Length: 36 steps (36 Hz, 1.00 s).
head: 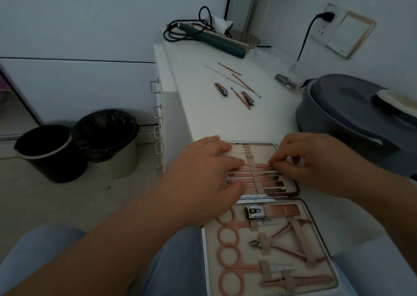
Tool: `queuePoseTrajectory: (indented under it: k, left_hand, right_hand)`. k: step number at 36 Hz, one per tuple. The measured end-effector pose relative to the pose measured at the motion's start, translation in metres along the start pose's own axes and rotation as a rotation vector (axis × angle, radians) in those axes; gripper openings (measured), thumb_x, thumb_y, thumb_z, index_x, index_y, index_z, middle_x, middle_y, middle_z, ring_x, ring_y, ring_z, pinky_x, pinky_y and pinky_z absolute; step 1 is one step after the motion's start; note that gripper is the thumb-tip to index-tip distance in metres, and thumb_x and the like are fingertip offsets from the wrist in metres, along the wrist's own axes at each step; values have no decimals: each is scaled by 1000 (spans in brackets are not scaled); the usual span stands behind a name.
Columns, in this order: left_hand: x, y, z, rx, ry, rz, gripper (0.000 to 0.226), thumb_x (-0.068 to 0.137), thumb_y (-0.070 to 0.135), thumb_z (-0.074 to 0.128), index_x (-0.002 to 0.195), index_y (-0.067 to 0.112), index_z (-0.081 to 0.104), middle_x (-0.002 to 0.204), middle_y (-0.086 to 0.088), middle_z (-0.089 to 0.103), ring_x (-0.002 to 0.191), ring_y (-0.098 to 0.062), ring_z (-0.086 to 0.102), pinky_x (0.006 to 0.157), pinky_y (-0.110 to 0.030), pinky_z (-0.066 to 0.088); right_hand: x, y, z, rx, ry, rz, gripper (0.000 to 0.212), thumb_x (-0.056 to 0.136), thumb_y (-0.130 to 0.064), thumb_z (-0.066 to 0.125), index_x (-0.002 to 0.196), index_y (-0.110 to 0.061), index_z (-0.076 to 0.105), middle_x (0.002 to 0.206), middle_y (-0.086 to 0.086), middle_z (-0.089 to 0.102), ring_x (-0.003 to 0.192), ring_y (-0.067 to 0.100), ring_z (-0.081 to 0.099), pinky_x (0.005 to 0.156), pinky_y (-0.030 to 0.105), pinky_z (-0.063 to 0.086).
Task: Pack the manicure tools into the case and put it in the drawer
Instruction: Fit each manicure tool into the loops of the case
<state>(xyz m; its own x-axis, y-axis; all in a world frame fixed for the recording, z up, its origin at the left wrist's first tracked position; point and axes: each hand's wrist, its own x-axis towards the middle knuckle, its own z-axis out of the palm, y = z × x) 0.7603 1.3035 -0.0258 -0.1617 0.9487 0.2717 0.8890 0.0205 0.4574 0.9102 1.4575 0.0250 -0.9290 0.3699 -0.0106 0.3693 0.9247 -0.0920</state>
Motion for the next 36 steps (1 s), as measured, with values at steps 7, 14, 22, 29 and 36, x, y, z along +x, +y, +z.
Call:
queuePoseTrajectory:
  k: [7,14,22,29,36]
  left_hand:
    - [0,1,1,-8,53,2,47,80,51,50,123,32,53,141,3,41,135,-14,21,101,-13,2]
    - [0,-1,4,-24,77,-6,48,79,51,49,123,32,53,140,4,42,135,-14,21,104,-17,5]
    - [-1,-1,4,-31,121,9,46,77,47,50,117,26,58,135,3,48,131,-11,26,101,-11,4]
    - [-1,-3,7,-51,131,9,42,79,43,57,119,28,57,138,7,44,134,-7,22,105,-14,5]
    - [-1,-3,8,-64,151,17,35,78,39,59,112,27,59,136,7,47,132,-5,22,95,2,-6]
  right_hand:
    - [9,-6,-7,-254,-43,-122,27,87,-45,43,106,-39,62,94,-21,54,84,-1,50,74,21,48]
    - [11,-6,-5,-285,-46,-150,28,86,-43,42,102,-35,64,94,-16,58,78,1,50,70,19,46]
    - [14,-7,-3,-264,-72,-158,33,84,-44,38,101,-32,64,90,-15,55,75,1,46,70,20,45]
    - [14,-6,-2,-199,-71,-148,36,80,-45,35,99,-32,63,84,-18,46,75,0,45,69,17,42]
    - [11,-6,4,-112,-12,-133,28,84,-40,43,96,-29,65,86,-19,47,77,-1,44,71,19,43]
